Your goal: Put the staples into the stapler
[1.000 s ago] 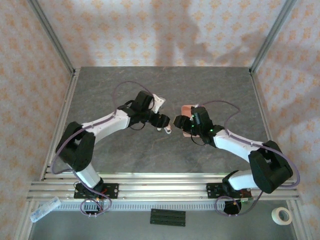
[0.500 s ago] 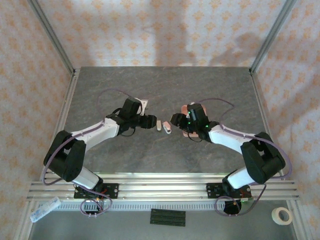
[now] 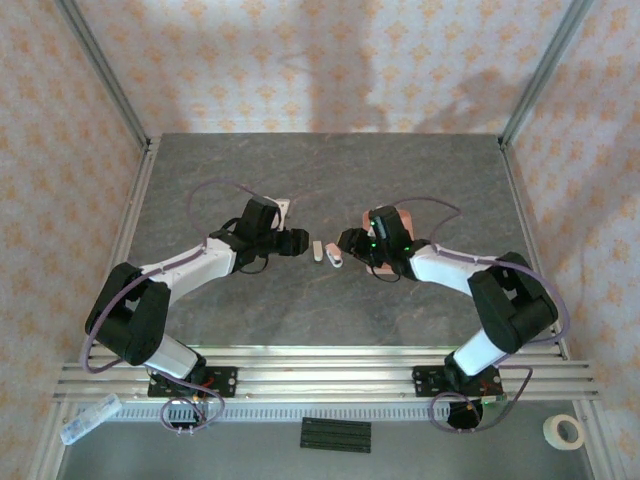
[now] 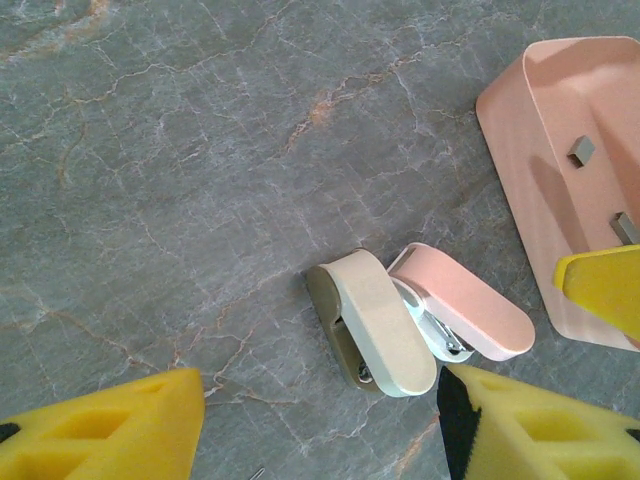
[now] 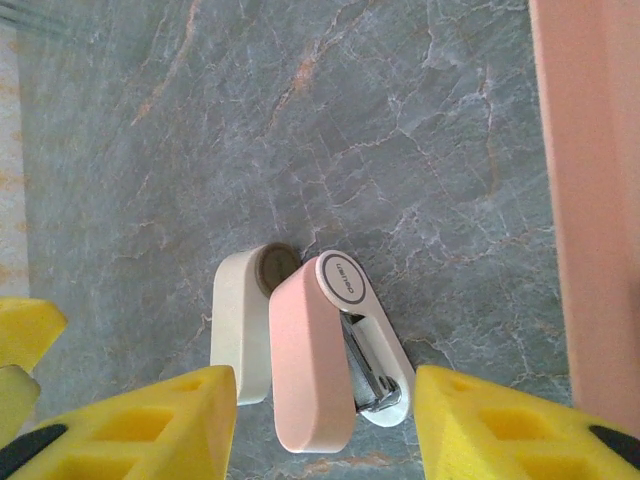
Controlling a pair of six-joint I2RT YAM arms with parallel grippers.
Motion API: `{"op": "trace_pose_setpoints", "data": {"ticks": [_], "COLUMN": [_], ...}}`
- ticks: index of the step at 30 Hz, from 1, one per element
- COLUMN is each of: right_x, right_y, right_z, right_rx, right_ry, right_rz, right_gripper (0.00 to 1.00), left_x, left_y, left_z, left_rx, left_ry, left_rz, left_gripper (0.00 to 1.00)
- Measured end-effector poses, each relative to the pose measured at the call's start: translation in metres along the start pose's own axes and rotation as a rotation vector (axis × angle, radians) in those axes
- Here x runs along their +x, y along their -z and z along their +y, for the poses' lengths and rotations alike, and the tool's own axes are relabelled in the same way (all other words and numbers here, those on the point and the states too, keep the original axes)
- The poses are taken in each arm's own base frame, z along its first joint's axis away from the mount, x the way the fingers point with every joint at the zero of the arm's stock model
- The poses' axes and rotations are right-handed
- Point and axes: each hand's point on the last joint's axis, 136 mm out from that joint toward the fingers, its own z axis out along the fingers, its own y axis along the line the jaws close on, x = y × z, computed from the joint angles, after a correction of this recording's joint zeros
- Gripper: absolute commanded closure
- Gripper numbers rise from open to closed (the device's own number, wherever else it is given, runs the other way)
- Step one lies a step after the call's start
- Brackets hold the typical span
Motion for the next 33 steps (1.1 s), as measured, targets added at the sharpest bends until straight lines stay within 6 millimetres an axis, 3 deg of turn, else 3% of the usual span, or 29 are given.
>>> {"op": "trace_pose_setpoints", "data": {"ticks": [9,17,26,33], "right_x": [0.008,0.015,0.029,0.030], "right_y": [-0.007,-0.006,-0.015,-0.021], "right_z": [0.001,0.005,-0.013,-0.013], "right_rx": [-0.009,0.008,0.087,0.099], "right_ry": [0.002,0.036,0.059,0.066], "right_rz": [0.038,0.070,0.151,0.183], "right_gripper": [0.56,0.65,0.74,0.82], "left_x": [0.000,0.000,-0.002,0.002], "left_y": [0.000,0.000,-0.001,-0.002], "left_z": [0.000,0.000,-0.001,0.001], "left_rx": [0.000,0.002,0.006,0.004], "left_ry": [0.000,-0.001,-0.003,-0.002], "left_rz": [0.000,-0.004,-0.013,-0.009], "left_gripper": [0.36,0.36,0.36,0.36]}}
